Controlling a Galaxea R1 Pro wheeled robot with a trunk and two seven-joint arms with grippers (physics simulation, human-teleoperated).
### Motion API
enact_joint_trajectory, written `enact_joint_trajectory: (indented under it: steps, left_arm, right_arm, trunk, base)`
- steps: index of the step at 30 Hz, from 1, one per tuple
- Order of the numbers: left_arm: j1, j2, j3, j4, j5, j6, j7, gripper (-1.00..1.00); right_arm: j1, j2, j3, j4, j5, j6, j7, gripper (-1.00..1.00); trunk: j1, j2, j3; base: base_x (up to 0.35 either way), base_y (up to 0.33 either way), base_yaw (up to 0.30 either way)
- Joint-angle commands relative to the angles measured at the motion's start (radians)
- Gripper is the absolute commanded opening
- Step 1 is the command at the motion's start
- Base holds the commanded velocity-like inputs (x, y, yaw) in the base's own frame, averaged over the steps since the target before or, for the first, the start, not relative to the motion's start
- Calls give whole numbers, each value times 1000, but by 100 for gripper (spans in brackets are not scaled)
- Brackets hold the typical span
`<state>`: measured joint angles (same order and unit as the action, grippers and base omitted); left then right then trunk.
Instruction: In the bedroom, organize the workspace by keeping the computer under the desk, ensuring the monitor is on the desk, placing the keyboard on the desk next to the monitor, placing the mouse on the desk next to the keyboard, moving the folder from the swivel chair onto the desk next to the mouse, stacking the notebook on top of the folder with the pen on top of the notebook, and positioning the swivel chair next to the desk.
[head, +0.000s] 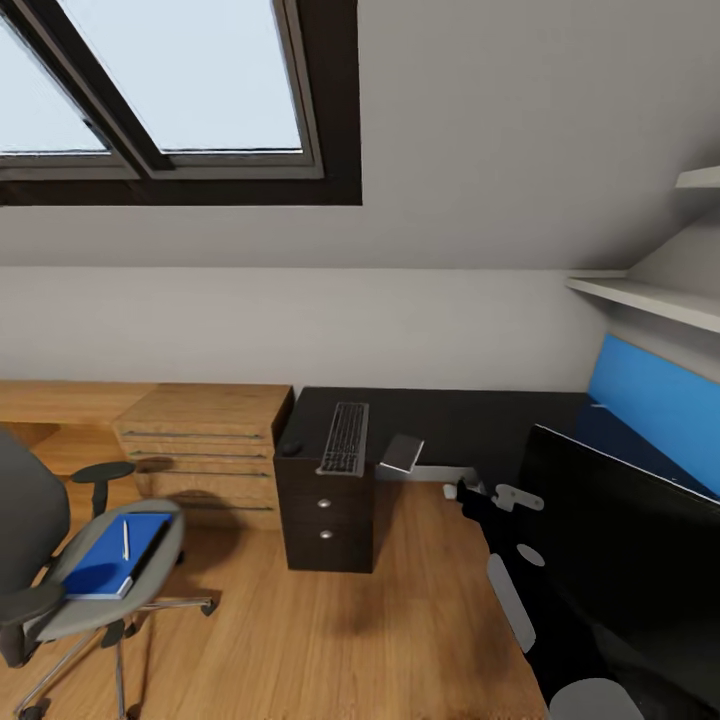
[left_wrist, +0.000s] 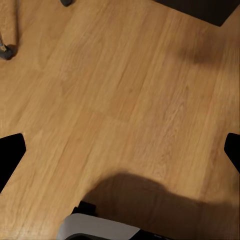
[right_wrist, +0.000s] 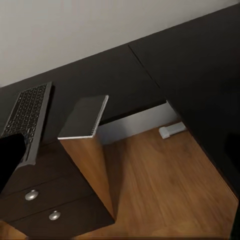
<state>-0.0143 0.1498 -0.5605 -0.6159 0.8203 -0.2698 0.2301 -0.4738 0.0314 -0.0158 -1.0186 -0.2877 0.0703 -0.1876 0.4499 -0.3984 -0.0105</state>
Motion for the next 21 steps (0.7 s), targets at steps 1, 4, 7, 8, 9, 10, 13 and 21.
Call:
enact_joint_trajectory:
  steps: [1, 4, 7, 8, 9, 10, 13, 21]
  left_arm:
    - [-1, 1, -9, -1, 6, -5, 8, 100]
    - [-1, 1, -10, -1, 6, -5, 8, 100]
    - [-1, 1, -11, -1, 6, -5, 8, 100]
    - [-1, 1, -12, -1, 6, -5, 8, 100]
    - [-1, 1, -12, -1, 6, -5, 8, 100]
    - [-1, 1, -12, -1, 6, -5, 8, 100]
    - [-1, 1, -12, -1, 6, -5, 8, 100]
    - [-1, 1, -13, -1, 6, -5, 7, 100]
  right_arm:
    - [0, 1, -1, -2, -5, 5, -3, 100]
    - [0, 1, 0, -2, -5, 4, -3, 100]
    - [0, 1, 0, -2, -5, 3, -2, 100]
    - [0, 1, 0, -2, -5, 3, -2, 100]
    - [0, 1, 0, -2, -5, 3, -2, 100]
    - [0, 1, 0, -2, -5, 3, -1, 100]
    - [0, 1, 2, -2, -4, 3, 0, 100]
    - [0, 8, 9, -5, -9, 6, 4, 100]
  trunk:
    - [0, -2, -1]
    - [0, -2, -1]
    - [0, -2, -1]
    - [0, -2, -1]
    - [0, -2, -1]
    - [0, -2, -1]
    - [0, -2, -1]
    - [0, -2, -1]
  base:
    - [-235, 215, 0]
    - [-246, 224, 0]
    - [-232, 204, 0]
    - [-41, 30, 0]
    - [-46, 24, 0]
    - [-84, 35, 0]
    - [-222, 11, 0]
    - [-134, -65, 0]
